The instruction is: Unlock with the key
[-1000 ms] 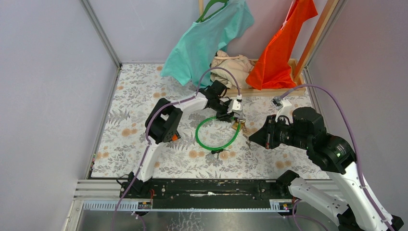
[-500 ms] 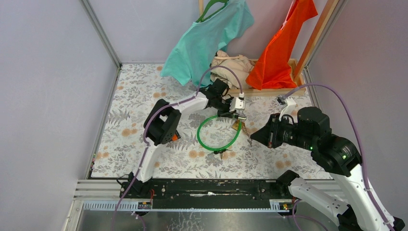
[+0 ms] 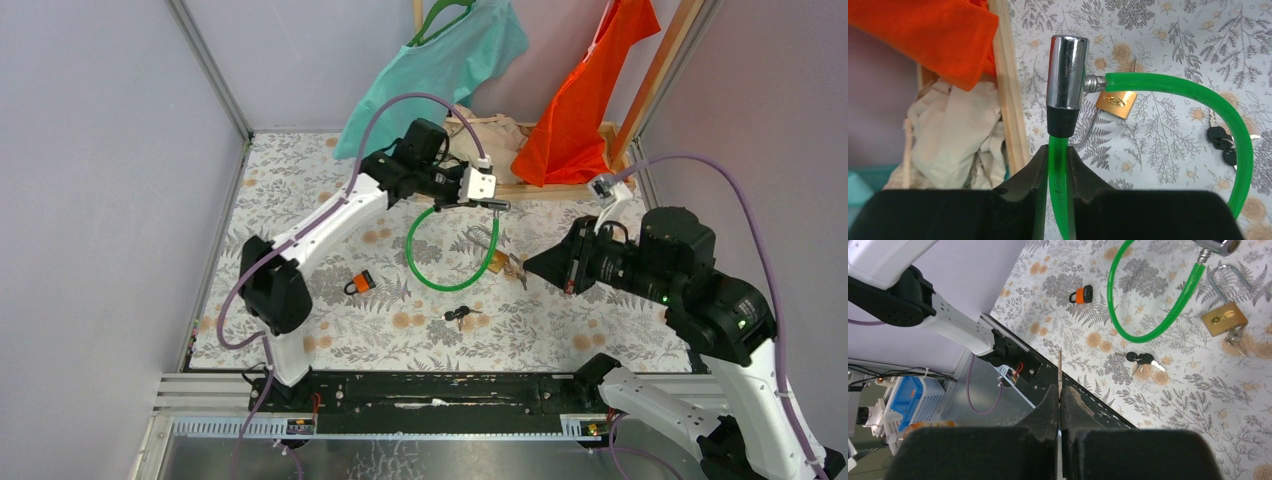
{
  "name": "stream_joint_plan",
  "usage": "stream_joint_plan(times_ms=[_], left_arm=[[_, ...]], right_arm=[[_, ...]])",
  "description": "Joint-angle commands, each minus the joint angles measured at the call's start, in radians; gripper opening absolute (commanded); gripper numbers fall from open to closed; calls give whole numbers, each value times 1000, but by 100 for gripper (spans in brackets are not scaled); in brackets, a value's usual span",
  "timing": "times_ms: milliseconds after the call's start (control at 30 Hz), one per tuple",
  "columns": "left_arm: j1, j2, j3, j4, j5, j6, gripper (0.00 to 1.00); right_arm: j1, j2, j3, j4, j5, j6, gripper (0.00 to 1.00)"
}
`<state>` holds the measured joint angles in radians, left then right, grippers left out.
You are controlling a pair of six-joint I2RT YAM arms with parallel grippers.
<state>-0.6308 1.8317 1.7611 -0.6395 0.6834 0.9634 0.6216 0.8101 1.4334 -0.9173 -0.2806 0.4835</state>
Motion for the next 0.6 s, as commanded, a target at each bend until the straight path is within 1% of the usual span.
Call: stream_joint_plan(times_ms=[0, 100, 233, 367, 467, 567], left_arm=[[12, -124, 52, -157, 25, 71, 0], [12, -246, 12, -228, -21, 192, 0], [20, -454, -116, -241, -93, 311, 0], [29, -625, -250, -241, -111, 374, 0], [29, -744, -358, -190, -112, 373, 0], [29, -813, -431, -181, -119, 368, 0]], right_arm=[[-5, 58, 106, -15, -39, -40, 0], [-5, 111, 128, -15, -86, -79, 0], [-5, 193, 146, 4, -161, -147, 0], [-5, 271, 151, 35, -241, -225, 0], [33, 326, 158, 65, -292, -251, 0], [39, 339, 148, 119, -359, -254, 0]])
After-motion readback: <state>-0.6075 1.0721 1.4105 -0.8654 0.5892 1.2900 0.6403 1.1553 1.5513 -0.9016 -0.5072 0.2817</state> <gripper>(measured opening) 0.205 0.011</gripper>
